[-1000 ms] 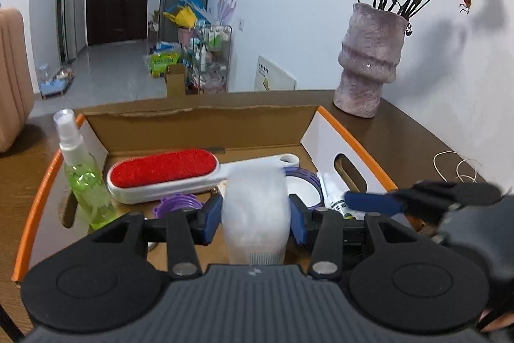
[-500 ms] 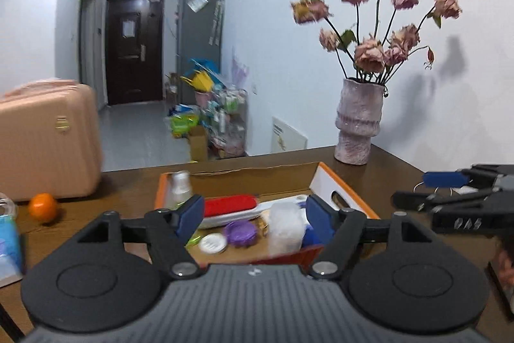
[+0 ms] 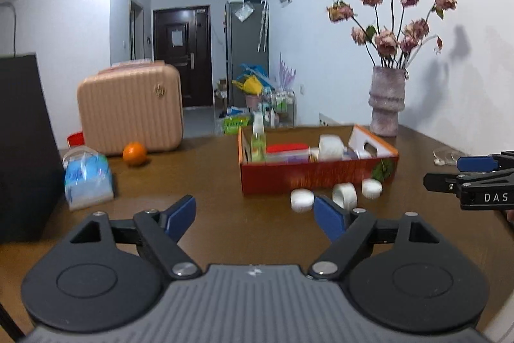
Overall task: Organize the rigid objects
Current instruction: 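Withdraw both grippers from the box back over the table, then grasp a white bottle cap with the left gripper while the right gripper grasps another white cap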
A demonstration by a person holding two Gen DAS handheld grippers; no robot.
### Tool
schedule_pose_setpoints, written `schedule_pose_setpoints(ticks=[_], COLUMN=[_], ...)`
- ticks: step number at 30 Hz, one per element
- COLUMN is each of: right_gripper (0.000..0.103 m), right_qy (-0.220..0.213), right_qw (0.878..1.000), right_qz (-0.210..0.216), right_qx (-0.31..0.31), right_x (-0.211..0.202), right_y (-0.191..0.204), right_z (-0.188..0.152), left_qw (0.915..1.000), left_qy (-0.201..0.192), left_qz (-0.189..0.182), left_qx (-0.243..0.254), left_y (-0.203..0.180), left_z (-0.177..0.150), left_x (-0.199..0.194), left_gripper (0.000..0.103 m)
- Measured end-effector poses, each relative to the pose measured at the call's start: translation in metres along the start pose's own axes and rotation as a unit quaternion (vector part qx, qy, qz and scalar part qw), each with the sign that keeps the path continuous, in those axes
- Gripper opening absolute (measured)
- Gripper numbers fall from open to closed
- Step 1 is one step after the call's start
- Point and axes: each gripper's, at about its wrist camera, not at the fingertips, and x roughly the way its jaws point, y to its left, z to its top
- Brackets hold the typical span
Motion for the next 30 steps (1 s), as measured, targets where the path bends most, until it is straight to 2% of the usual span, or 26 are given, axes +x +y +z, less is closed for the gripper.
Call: schedule_pose_setpoints(ticks=[4,9,18,24,26,28,30], right_gripper=[0.079,0.079,0.079,0.079,0.079,0.079,0.079], right_qy=[0.015,0.023,0.029,0.053,0.060,0.068,0.071], right_qw=[1.000,0.999,0.999,0.998,0.998,0.998,0.997], right_qz=[-0.004,-0.023,-0.023,-0.008,-0.007,-0.007,-0.006], right_qx=[0.010,0.021,0.017,0.012,0.014,0.017,0.012], right_x=[-0.017,-0.034,-0.028,0.010,0.025,0.041,0.056], right_y=[0.010,0.014,0.016,0.017,0.015,0.011,0.005], right_z=[-0.022,-0.041,-0.042,-0.039,-0.038,-0.034,-0.028], left_qw=[0.9998,0.9995,0.9992,0.9978,0.9968,0.9926,0.9896], left_qy=[0.019,0.025,0.034,0.062,0.070,0.106,0.125], left_qz=[-0.005,-0.020,-0.020,-0.023,-0.038,-0.059,-0.070], left_qx=[0.002,0.006,0.005,0.006,0.008,-0.004,-0.009], left_y=[0.001,0.000,-0.003,-0.001,-0.001,0.001,0.002], left_z=[-0.022,-0.036,-0.041,-0.035,-0.031,-0.028,-0.025], left_x=[-0.008,-0.016,-0.002,0.040,0.061,0.090,0.115], left_gripper=[0.083,0.085,0.087,0.087,0.087,0.086,0.085])
